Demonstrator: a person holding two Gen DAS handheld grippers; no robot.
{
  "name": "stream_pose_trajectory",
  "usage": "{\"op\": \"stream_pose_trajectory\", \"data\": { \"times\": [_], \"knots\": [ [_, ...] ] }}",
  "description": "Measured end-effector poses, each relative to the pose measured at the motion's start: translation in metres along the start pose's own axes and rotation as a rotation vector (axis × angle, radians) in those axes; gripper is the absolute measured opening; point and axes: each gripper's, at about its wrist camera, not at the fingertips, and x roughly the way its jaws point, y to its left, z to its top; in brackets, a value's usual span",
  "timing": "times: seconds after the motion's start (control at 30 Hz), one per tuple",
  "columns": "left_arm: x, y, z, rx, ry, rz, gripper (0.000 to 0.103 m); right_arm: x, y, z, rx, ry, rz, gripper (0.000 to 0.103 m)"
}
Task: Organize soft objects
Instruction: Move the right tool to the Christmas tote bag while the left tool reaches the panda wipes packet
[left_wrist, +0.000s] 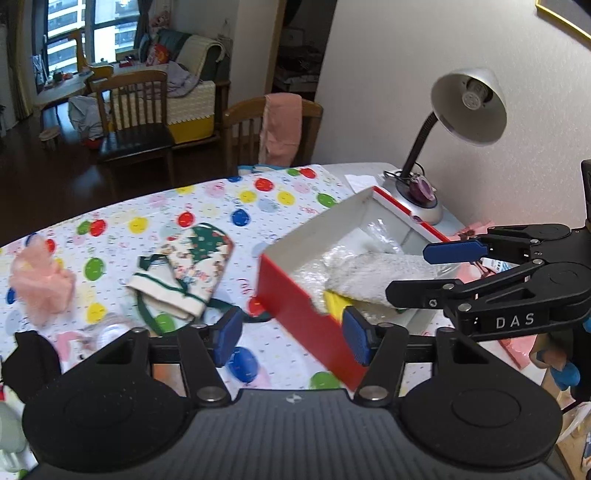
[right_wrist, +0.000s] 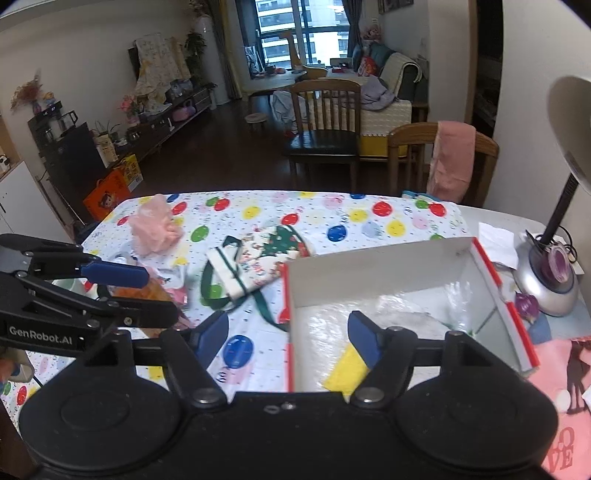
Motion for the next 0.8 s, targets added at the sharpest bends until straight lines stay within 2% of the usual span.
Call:
{"op": "stream_pose_trajectory", "data": {
  "times": [0.17, 0.27, 0.37, 0.43, 0.8],
  "knots": [
    [-0.022, 0.032, -0.01, -0.014, -0.032, 0.016, 0.068, 0.005, 0.025, 0.005, -0.011, 0.005, 0.007, 0.075],
    [-0.031, 0.055, -0.017, -0.038, -0.043, 0.015, 0.076, 0.01, 0.041, 0.009, -0.019, 0.01, 0.005, 0.078],
    [-0.04, 0.075, -0.024, -0.044, -0.068, 0.008, 0.078, 0.016, 0.056, 0.011, -0.023, 0.017, -0.001, 0.08],
    [-0.043, 0.089, -0.029, -0.046, -0.071, 0.02, 0.084, 0.021, 0.065, 0.013, -0.023, 0.023, -0.007, 0.082],
    [-0.045, 0.171, -0.052, -0.157, -0.07, 0.002, 0.085, 0.06, 0.099, 0.027, 0.047, 0.088, -0.041, 0.096]
  ]
}}
